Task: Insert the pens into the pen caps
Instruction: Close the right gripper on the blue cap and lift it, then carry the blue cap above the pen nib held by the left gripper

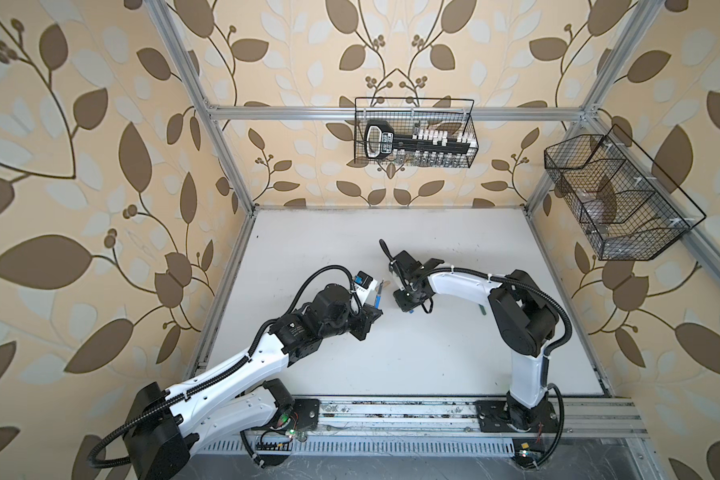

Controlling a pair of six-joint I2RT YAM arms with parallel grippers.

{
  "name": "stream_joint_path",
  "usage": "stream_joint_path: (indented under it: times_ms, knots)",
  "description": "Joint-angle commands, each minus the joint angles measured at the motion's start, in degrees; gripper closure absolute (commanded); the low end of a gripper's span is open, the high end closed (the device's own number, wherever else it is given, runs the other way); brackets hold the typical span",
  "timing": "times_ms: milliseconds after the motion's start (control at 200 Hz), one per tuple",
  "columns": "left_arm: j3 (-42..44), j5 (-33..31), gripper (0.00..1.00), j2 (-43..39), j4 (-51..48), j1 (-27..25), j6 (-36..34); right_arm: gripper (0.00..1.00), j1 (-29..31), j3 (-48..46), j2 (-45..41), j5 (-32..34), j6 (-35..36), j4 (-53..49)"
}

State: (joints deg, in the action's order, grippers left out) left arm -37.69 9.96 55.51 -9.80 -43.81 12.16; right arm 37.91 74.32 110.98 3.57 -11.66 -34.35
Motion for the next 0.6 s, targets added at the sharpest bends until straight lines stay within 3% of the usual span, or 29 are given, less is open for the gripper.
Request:
stream_joint_path:
  times_ms: [0, 200, 595]
  knots:
    - [-0.45, -0.72, 1.0, 1.73, 4.34, 0.13, -1.09, 0.85, -1.69, -2.93, -5.32, -3.24, 0.74, 3.97]
    - [-1.37, 1.89, 1.0, 6.58, 8.47, 0.13, -1.28, 0.85, -4.22, -13.37, -15.93, -7.97, -1.47, 15.05]
    - [-3.76, 6.82, 1.0, 13.85, 14.63, 0.04, -0.85, 0.87, -13.57, -32.84, -36.18, -26.99, -12.87, 41.18]
